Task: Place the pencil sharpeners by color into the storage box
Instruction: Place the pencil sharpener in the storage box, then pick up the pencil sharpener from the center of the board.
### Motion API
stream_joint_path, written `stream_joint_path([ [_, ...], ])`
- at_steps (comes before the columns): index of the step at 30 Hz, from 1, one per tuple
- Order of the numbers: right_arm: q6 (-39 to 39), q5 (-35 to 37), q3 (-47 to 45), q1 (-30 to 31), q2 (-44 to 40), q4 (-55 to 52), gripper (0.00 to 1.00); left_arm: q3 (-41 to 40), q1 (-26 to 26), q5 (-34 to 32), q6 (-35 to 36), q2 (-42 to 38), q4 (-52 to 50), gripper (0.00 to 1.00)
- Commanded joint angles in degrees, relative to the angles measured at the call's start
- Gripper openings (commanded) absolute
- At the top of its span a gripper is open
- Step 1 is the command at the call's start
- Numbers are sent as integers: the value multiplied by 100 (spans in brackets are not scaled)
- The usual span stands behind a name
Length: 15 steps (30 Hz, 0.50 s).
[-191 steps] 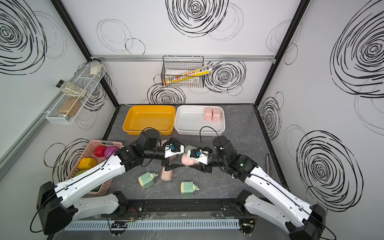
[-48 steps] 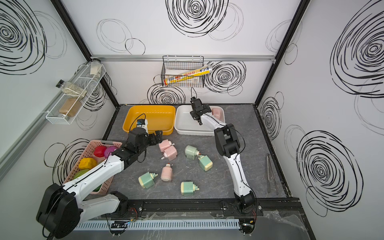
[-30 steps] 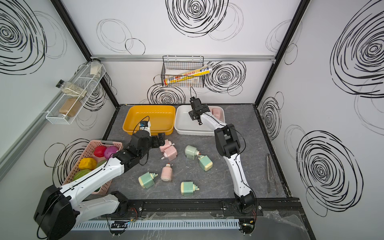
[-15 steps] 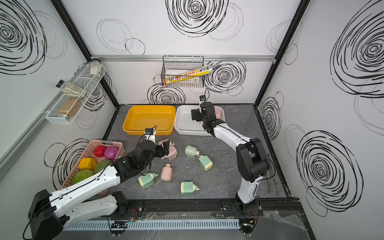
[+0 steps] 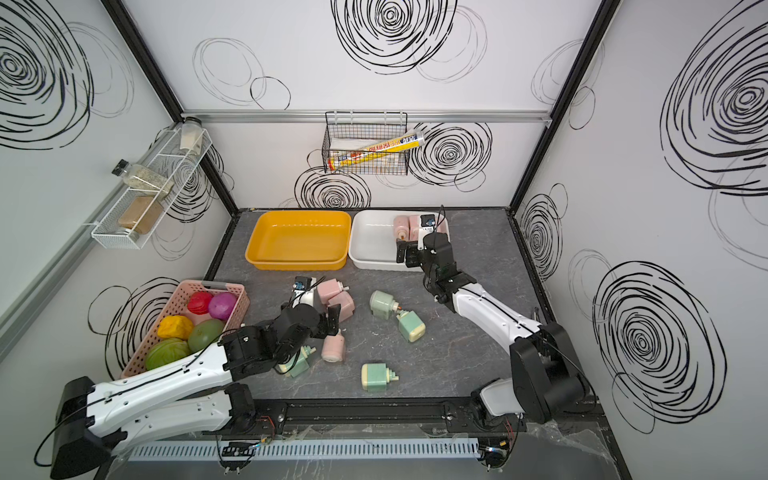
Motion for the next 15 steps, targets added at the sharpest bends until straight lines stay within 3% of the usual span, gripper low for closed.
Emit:
stream_joint_path([
  [1, 270, -211, -500, -113, -502, 327, 100, -19, -205, -290, -314, -124, -317, 99],
  [6, 131, -263, -715, -146, -1003, -134, 100, -72, -540, 66, -623, -307, -598, 99],
  [15, 176, -70, -1012, -151, -1444, -722, 100, -345, -1754, -201, -1824, -331, -975, 99],
])
